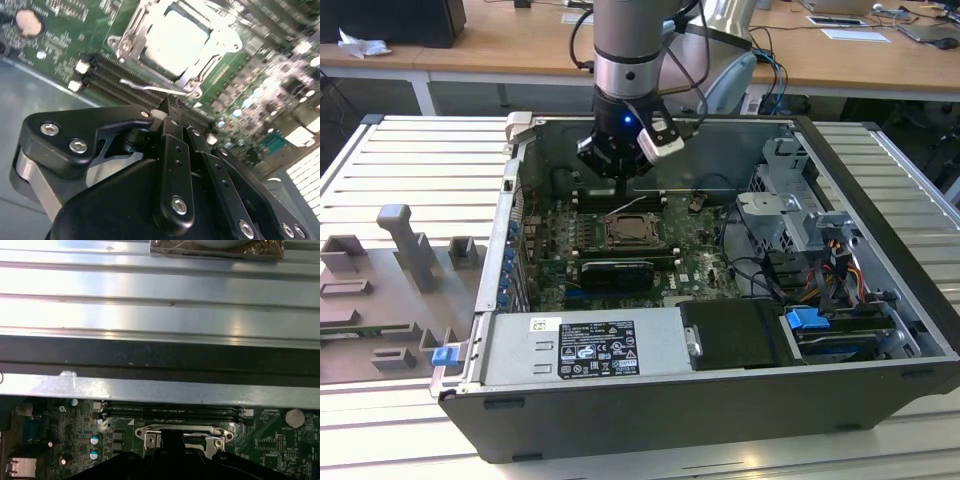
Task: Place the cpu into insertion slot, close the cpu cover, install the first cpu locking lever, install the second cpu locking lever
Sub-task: 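Install the first cpu locking lever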
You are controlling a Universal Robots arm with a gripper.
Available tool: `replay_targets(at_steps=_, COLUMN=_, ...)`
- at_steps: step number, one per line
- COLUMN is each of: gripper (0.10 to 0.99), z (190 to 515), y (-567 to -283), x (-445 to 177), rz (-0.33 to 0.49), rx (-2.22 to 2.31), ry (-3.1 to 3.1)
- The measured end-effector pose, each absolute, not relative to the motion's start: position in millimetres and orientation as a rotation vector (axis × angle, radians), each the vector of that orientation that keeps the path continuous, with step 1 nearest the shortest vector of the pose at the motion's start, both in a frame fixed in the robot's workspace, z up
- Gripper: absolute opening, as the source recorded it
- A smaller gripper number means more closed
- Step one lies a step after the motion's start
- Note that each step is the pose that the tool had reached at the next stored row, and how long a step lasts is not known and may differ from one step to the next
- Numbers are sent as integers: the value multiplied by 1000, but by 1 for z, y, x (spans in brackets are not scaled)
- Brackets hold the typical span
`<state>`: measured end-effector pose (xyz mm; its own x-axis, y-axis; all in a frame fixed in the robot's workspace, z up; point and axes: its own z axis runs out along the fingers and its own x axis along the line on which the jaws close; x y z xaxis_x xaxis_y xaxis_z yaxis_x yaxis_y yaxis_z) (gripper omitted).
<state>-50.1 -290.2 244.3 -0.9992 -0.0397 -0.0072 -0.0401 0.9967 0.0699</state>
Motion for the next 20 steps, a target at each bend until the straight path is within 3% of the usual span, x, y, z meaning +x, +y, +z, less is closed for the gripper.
replay_targets(at_steps=20, gripper=106, z=227, y=-284, x=-31, rz=111, rx=-126, ry=3131)
